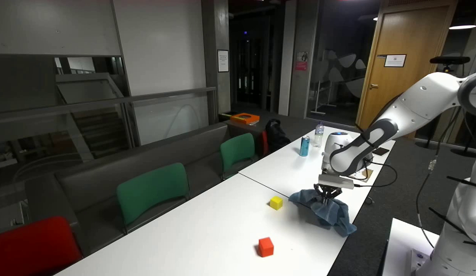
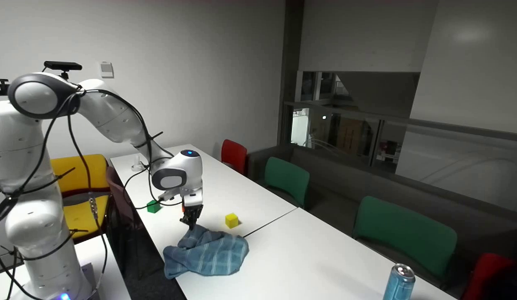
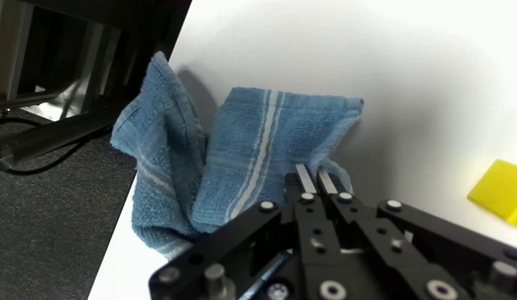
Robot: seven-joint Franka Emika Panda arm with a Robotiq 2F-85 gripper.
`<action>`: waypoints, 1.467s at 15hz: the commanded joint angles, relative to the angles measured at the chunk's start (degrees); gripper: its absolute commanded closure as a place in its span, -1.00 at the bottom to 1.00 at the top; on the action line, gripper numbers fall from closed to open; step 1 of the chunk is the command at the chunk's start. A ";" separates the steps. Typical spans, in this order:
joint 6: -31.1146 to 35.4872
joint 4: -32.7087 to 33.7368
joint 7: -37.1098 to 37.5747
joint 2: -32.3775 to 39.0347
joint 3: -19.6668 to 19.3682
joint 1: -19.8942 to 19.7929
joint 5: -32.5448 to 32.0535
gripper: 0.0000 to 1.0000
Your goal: Move the cloth
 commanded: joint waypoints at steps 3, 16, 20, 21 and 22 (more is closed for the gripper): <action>3.96 -6.95 -11.66 -11.50 0.20 -3.39 7.31 0.98; 18.17 -1.13 -44.93 -10.12 -3.88 6.91 55.74 0.98; 16.41 0.38 -55.81 -10.87 -5.81 7.71 67.14 0.98; 16.39 0.55 -58.26 -10.94 -6.31 7.70 70.08 0.98; 16.15 0.57 -60.96 -11.14 -6.72 7.46 72.85 0.98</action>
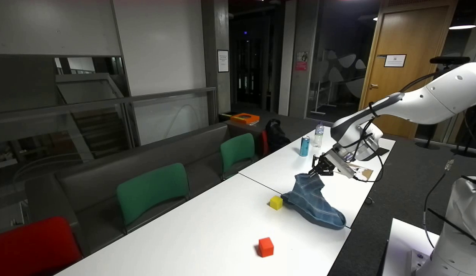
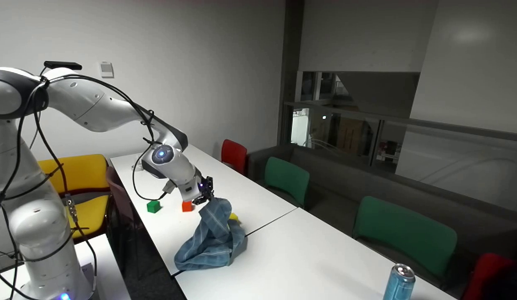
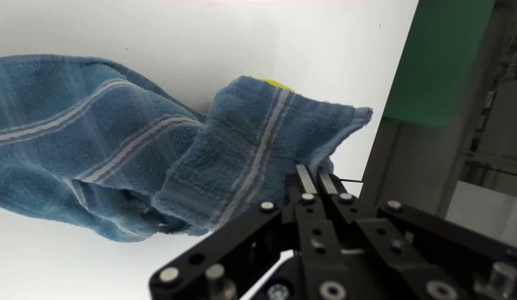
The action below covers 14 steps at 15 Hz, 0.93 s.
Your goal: Move the cloth
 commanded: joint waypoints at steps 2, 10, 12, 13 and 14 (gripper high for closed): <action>-1.07 0.98 -12.49 -1.12 -3.26 0.03 13.01 0.98; -2.19 -0.20 -28.49 -1.87 -8.53 -2.88 35.51 0.98; -2.56 0.65 -28.56 0.07 -8.62 -2.54 36.13 0.98; -3.38 1.07 -27.99 1.22 -8.50 -1.95 34.73 0.98; -5.26 1.56 -27.57 2.60 -8.26 -1.27 32.47 0.98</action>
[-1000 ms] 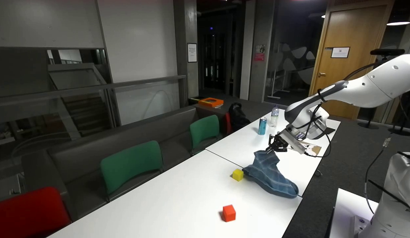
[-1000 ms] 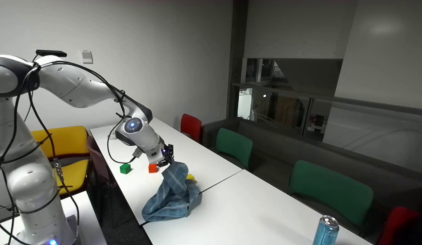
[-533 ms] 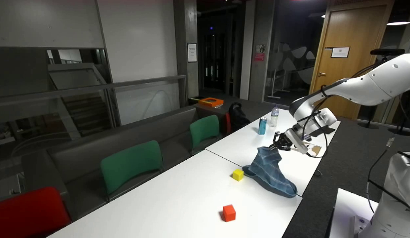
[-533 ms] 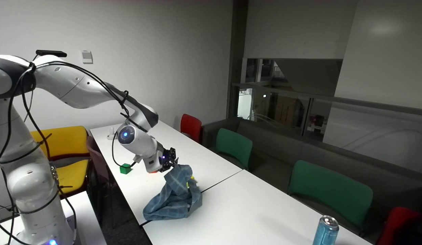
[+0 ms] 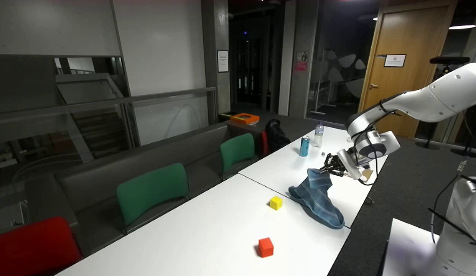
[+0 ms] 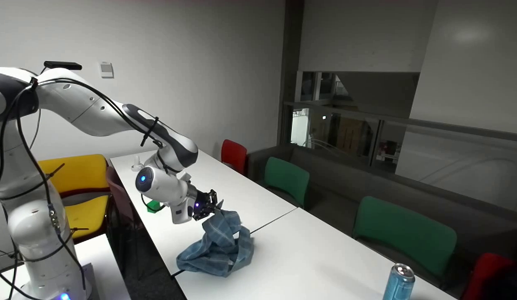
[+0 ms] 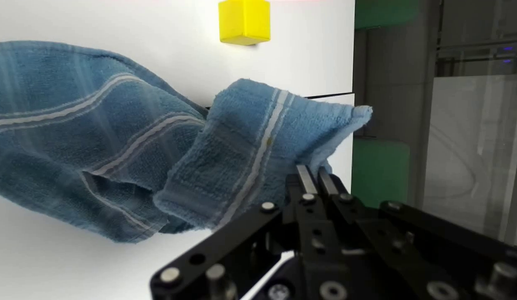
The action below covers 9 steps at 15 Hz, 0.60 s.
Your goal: Move the cloth
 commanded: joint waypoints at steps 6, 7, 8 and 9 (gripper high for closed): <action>-9.04 5.75 1.03 10.50 2.34 3.64 -9.72 0.98; -9.25 6.50 1.33 11.57 2.60 3.81 -10.89 0.98; -9.33 7.10 1.68 12.34 2.78 3.99 -12.05 0.98; -9.32 7.67 1.94 13.12 2.88 4.12 -12.95 0.98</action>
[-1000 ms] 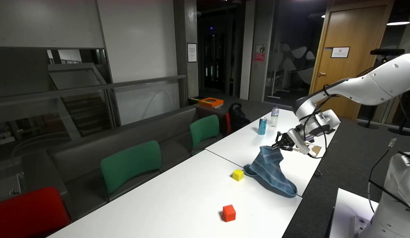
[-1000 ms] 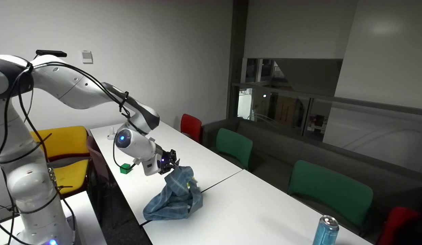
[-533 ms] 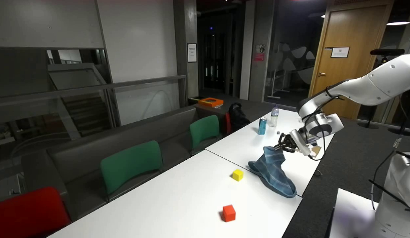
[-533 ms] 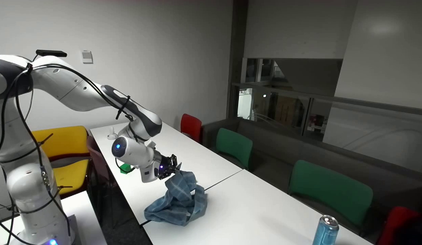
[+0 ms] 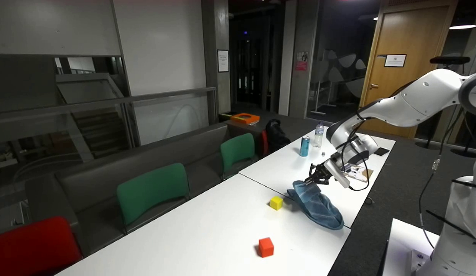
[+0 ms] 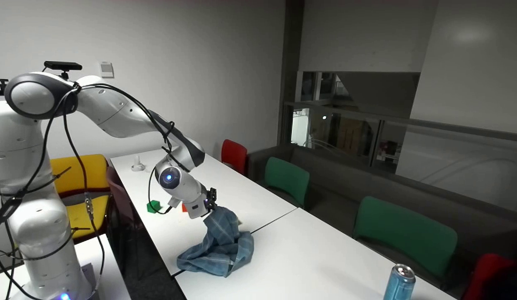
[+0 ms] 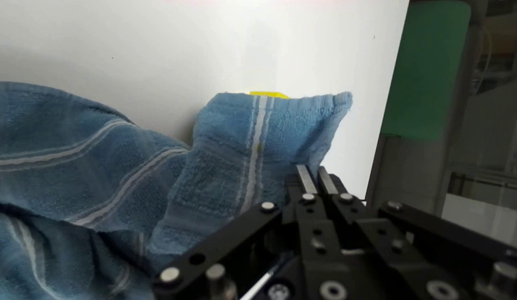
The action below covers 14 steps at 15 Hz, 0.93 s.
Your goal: Move the cloth
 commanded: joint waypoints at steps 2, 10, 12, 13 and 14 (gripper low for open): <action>-1.53 3.49 2.24 4.00 0.39 0.19 -5.26 0.98; -4.32 3.27 0.64 4.74 0.74 0.22 -9.79 0.92; -4.32 3.28 0.60 4.74 0.74 0.22 -9.82 0.98; -4.50 3.45 0.67 4.53 0.87 0.33 -9.48 0.98; -4.32 4.06 0.67 4.41 0.97 0.36 -7.94 0.98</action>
